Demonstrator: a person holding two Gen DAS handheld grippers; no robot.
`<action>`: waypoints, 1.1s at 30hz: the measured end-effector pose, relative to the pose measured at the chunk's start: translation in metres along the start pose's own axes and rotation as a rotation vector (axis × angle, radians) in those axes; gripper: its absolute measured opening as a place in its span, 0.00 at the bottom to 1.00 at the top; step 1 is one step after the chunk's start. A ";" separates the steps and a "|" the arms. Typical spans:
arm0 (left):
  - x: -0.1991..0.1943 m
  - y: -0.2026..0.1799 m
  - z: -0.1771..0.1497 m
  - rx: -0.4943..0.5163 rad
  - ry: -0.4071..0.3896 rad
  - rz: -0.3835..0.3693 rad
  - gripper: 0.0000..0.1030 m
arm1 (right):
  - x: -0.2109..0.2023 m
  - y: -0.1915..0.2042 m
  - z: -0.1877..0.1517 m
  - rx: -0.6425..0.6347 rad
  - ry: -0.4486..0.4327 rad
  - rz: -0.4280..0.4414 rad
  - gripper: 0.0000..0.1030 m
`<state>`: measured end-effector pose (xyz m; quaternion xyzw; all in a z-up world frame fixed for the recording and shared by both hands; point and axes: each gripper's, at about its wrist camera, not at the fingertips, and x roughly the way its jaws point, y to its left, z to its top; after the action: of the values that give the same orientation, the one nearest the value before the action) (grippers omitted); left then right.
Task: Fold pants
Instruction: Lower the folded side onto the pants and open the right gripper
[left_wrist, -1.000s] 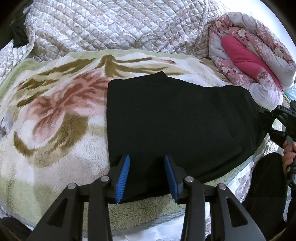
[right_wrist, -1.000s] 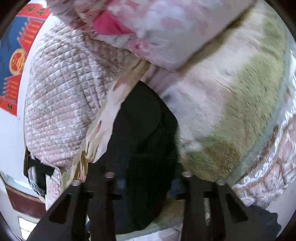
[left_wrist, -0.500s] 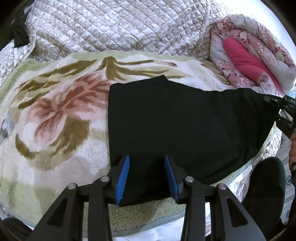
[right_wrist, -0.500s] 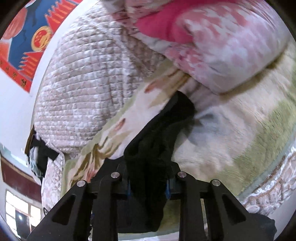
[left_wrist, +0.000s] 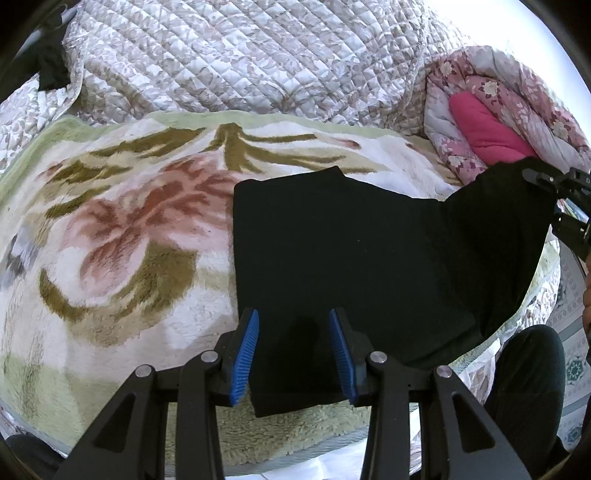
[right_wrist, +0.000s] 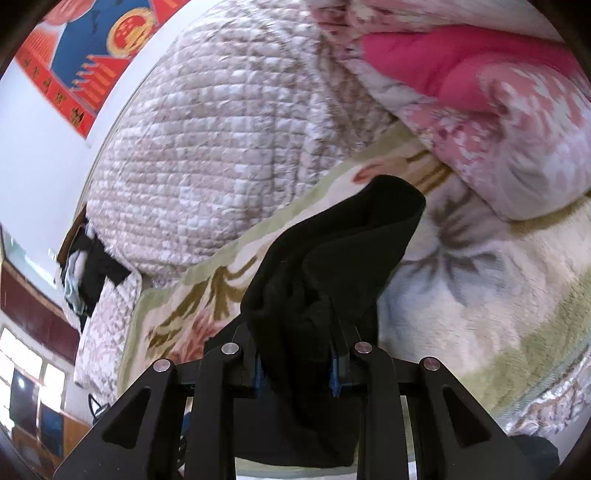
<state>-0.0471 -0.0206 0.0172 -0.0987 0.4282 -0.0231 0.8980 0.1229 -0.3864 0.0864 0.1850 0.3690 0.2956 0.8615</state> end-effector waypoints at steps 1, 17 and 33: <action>0.000 0.001 0.000 -0.004 -0.002 0.000 0.41 | 0.003 0.008 -0.001 -0.018 0.008 0.008 0.25; -0.015 0.047 -0.017 -0.120 -0.011 0.052 0.41 | 0.141 0.125 -0.133 -0.437 0.415 0.115 0.25; -0.026 0.061 -0.020 -0.156 -0.030 0.068 0.41 | 0.138 0.135 -0.160 -0.577 0.350 0.111 0.31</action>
<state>-0.0817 0.0392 0.0122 -0.1542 0.4183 0.0425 0.8941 0.0296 -0.1790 -0.0190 -0.1002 0.4017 0.4614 0.7847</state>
